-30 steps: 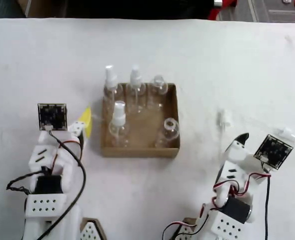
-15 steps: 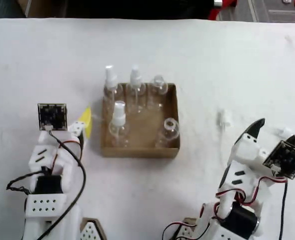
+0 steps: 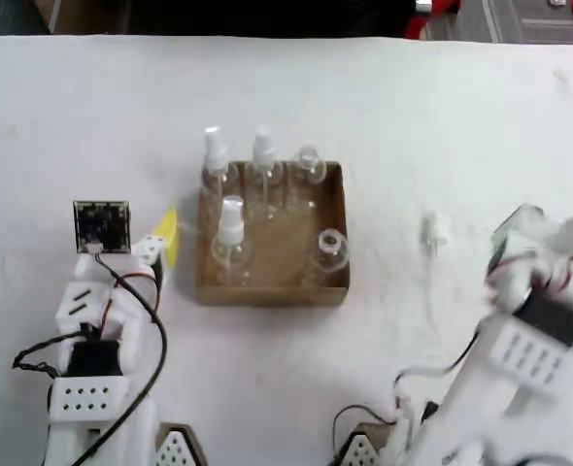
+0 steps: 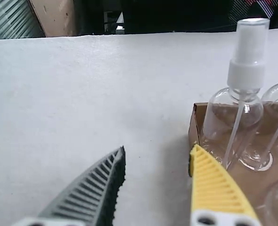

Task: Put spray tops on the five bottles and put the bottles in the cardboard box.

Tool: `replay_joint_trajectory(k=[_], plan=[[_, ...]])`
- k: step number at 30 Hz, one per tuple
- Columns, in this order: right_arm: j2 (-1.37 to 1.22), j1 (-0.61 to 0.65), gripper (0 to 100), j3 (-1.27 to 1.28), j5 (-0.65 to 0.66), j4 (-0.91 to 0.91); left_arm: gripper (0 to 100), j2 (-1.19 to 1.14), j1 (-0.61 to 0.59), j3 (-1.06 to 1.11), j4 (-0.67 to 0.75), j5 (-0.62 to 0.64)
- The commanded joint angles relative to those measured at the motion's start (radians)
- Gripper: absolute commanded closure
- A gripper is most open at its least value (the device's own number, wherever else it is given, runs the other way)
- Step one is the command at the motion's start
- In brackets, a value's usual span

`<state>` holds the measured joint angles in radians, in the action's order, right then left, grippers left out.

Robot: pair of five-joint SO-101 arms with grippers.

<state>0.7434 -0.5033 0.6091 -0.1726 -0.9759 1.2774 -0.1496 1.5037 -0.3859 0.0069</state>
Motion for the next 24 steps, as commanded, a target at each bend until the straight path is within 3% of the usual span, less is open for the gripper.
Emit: replay_joint_trajectory(k=[1, 4, 8, 15, 24], plan=[[-0.259, -0.013, 73.8, -0.209, -0.014, -0.084, 79, 0.019, -0.001, -0.014, 0.020, -0.011], [-0.449, -0.039, 73.8, -0.336, -0.034, -0.139, 79, 0.019, -0.001, -0.014, 0.020, -0.011], [-0.656, -0.150, 73.8, -0.497, -0.236, -0.160, 79, 0.019, -0.001, -0.014, 0.020, -0.011], [-0.928, -0.220, 74.0, -0.658, -0.245, -0.159, 79, 0.019, -0.001, -0.015, 0.021, -0.011], [-1.101, -0.255, 74.0, -0.766, -0.394, -0.157, 79, 0.019, -0.001, -0.017, 0.020, -0.011]])
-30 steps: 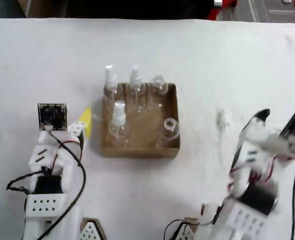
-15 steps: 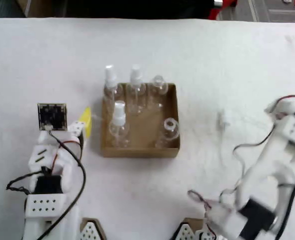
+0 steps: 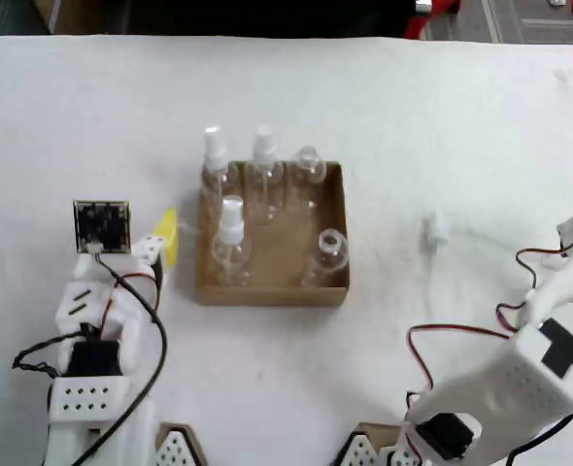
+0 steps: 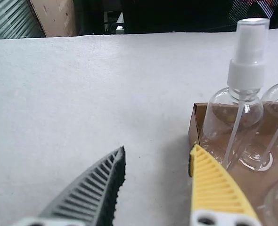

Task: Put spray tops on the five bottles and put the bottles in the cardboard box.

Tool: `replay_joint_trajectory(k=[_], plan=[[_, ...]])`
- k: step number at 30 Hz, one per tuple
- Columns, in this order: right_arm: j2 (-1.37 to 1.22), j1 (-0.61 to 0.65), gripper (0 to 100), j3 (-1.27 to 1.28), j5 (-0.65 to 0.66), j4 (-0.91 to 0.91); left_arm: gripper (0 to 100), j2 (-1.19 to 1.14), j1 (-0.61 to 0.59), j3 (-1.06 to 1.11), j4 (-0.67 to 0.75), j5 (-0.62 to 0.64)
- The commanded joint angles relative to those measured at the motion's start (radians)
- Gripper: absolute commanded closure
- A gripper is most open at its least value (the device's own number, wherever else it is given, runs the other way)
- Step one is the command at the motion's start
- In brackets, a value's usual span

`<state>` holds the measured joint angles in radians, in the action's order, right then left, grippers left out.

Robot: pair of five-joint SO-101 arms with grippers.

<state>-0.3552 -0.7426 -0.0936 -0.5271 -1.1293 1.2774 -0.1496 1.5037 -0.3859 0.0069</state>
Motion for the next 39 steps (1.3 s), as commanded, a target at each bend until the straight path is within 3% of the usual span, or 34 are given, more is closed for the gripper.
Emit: replay_joint_trajectory(k=[1, 7, 21, 26, 32, 39], plan=[[-0.008, -0.021, 74.0, -0.069, -0.055, -0.004, 79, 0.019, -0.001, -0.017, 0.021, -0.011], [-0.024, -0.021, 74.1, -0.089, -0.133, 0.024, 79, 0.019, -0.001, -0.017, 0.023, -0.011], [-0.070, 0.016, 74.1, -0.109, -0.170, 0.114, 79, 0.019, 0.001, -0.018, 0.020, -0.011], [-0.177, 0.024, 74.8, -0.209, -0.170, 0.105, 79, 0.019, 0.001, -0.018, 0.020, -0.009], [-0.298, 0.024, 84.7, -0.348, -0.163, 0.044, 79, 0.019, 0.001, -0.018, 0.020, -0.009], [-0.407, 0.041, 84.9, -0.491, -0.161, -0.071, 79, 0.019, 0.001, -0.018, 0.021, -0.009]])
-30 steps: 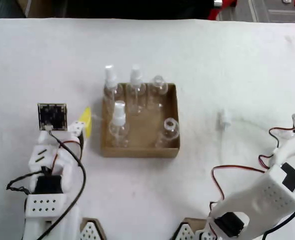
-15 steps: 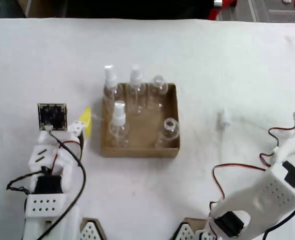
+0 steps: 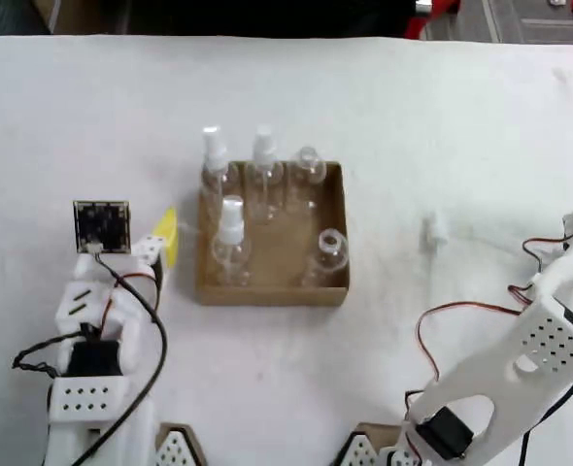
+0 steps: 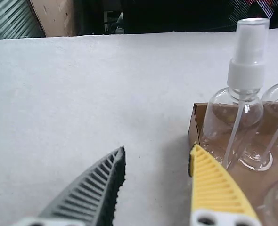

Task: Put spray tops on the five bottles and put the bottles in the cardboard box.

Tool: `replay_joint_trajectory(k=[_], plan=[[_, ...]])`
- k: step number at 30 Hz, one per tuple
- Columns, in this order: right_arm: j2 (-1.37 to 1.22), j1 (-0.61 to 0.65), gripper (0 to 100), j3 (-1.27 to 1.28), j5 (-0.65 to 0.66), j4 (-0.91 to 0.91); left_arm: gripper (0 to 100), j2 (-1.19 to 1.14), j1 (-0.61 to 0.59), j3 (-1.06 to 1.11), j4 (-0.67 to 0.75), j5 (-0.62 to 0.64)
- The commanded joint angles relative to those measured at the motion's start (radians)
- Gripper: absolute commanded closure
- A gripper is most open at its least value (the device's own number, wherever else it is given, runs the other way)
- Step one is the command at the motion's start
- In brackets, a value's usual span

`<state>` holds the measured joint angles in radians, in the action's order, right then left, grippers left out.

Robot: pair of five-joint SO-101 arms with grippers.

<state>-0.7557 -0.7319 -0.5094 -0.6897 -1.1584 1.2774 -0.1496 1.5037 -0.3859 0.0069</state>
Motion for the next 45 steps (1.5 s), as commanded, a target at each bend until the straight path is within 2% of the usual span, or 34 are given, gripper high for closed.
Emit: replay_joint_trajectory(k=[1, 8, 13, 31, 39, 45], plan=[[-0.021, 0.031, 84.9, -0.091, 0.002, -0.054, 79, 0.019, 0.001, -0.018, 0.021, -0.009], [-0.056, 0.022, 96.1, -0.184, 0.020, -0.097, 79, 0.019, 0.001, -0.018, 0.021, -0.009], [-0.025, 0.019, 96.8, -0.290, 0.147, -0.159, 79, 0.019, 0.001, -0.018, 0.021, -0.009], [0.114, 0.031, 96.7, -0.821, 0.157, -0.476, 79, 0.019, 0.001, -0.018, 0.020, -0.009], [0.217, 0.133, 96.5, -1.042, 0.170, -0.559, 79, 0.019, -0.004, -0.018, 0.021, -0.009], [0.352, 0.254, 96.8, -1.066, 0.342, -0.561, 79, 0.019, -0.004, -0.018, 0.025, -0.009]])
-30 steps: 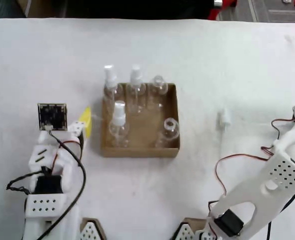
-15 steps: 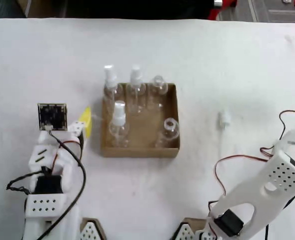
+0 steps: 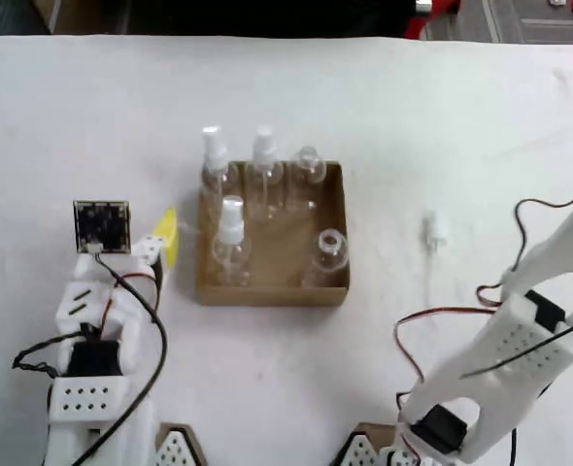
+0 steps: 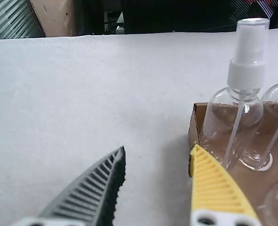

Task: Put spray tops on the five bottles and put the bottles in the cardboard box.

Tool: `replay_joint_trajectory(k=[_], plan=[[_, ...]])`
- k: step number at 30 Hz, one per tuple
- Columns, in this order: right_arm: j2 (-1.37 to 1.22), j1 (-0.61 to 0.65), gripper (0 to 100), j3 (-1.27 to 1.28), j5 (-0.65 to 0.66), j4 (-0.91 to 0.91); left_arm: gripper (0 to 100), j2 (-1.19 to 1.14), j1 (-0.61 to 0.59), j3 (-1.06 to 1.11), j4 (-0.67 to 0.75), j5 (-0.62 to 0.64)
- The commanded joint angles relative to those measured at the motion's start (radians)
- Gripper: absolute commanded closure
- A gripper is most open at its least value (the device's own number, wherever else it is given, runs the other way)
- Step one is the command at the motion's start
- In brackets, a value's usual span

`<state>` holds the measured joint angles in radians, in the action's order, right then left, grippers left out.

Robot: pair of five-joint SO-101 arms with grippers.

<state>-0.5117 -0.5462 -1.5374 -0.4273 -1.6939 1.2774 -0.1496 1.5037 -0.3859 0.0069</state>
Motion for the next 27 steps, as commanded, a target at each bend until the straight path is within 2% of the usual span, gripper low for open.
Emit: replay_joint_trajectory(k=[1, 16, 27], plan=[[0.134, 0.090, 96.8, -0.037, 0.100, -0.025, 79, 0.019, -0.004, -0.018, 0.026, -0.009], [0.512, 0.421, 96.8, -0.021, 0.371, -0.033, 79, 0.019, -0.002, -0.018, 0.026, -0.009], [0.860, 0.608, 96.8, 0.439, 0.448, -0.025, 79, 0.019, -0.002, -0.018, 0.026, -0.009]])
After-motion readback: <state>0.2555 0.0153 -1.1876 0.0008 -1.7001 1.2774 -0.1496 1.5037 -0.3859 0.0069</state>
